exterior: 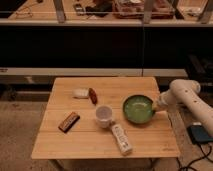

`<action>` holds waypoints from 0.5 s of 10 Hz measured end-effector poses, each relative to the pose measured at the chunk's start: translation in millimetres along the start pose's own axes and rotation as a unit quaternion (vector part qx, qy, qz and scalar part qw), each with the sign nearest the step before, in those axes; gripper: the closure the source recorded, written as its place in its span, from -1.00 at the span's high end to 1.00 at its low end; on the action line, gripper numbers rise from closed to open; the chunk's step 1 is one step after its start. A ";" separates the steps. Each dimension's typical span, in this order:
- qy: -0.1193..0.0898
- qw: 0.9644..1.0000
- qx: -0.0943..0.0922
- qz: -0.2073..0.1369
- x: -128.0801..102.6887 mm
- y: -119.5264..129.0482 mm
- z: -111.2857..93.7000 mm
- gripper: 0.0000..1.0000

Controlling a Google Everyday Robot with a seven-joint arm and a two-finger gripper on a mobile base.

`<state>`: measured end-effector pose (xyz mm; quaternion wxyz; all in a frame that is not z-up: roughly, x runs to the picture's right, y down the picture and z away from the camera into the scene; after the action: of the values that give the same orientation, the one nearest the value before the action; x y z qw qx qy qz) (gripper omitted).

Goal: Drag the ceramic bowl in a circle

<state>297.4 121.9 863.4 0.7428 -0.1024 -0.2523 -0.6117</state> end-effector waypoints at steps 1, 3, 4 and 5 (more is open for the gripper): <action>-0.006 1.000 0.012 -0.015 -2.7 -18.4 7.0 -1.00; -0.008 0.999 0.028 -0.028 0.3 -40.2 12.3 -1.00; -0.004 0.999 0.040 -0.033 9.9 -56.3 15.1 -1.00; 0.000 0.998 0.048 -0.035 18.0 -65.2 16.0 -1.00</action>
<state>233.1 98.9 875.7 0.7248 -0.0577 -0.2845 -0.6248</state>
